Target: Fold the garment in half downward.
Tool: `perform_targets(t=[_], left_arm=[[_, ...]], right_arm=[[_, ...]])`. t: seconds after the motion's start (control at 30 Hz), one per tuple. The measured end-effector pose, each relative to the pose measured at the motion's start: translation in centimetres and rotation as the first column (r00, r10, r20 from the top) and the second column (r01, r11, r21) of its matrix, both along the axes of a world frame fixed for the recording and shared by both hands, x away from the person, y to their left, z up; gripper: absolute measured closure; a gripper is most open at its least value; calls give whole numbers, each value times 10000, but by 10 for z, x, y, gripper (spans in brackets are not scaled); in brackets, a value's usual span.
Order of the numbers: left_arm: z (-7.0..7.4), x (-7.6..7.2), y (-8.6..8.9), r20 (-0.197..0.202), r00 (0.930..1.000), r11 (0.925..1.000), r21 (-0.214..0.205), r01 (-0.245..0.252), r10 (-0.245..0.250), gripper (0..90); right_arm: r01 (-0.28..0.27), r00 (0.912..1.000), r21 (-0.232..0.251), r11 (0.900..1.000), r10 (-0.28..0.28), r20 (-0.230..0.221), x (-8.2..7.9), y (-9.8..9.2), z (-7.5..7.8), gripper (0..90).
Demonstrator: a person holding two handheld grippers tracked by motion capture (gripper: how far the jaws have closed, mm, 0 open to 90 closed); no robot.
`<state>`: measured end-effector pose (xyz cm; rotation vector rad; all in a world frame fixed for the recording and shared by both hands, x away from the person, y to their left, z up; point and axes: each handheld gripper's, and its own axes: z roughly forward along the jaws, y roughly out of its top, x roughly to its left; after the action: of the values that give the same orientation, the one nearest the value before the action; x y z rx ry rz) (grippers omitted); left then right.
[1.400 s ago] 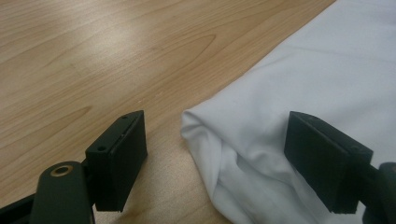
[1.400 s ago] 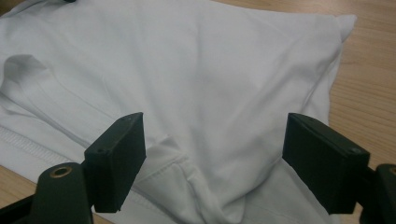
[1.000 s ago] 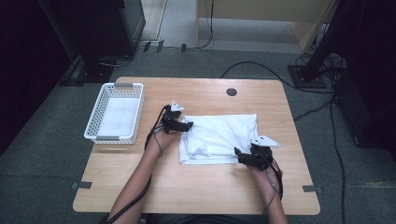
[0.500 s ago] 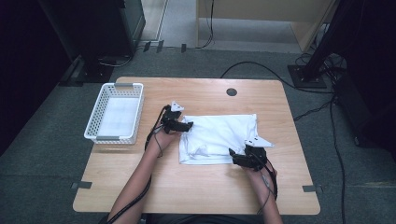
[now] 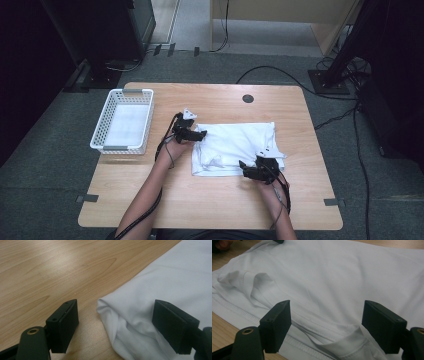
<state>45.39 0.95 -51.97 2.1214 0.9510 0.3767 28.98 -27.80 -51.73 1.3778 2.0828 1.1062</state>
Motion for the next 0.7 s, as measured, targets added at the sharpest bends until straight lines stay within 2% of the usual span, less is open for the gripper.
perform_targets(t=[0.7], left_arm=[[0, 0, 0, -1, 10000, 10000, -44, -11, 11, 217]], right_arm=[[-367, 9993, -23, 9993, 368, 51, 5, 26, 1, 241]])
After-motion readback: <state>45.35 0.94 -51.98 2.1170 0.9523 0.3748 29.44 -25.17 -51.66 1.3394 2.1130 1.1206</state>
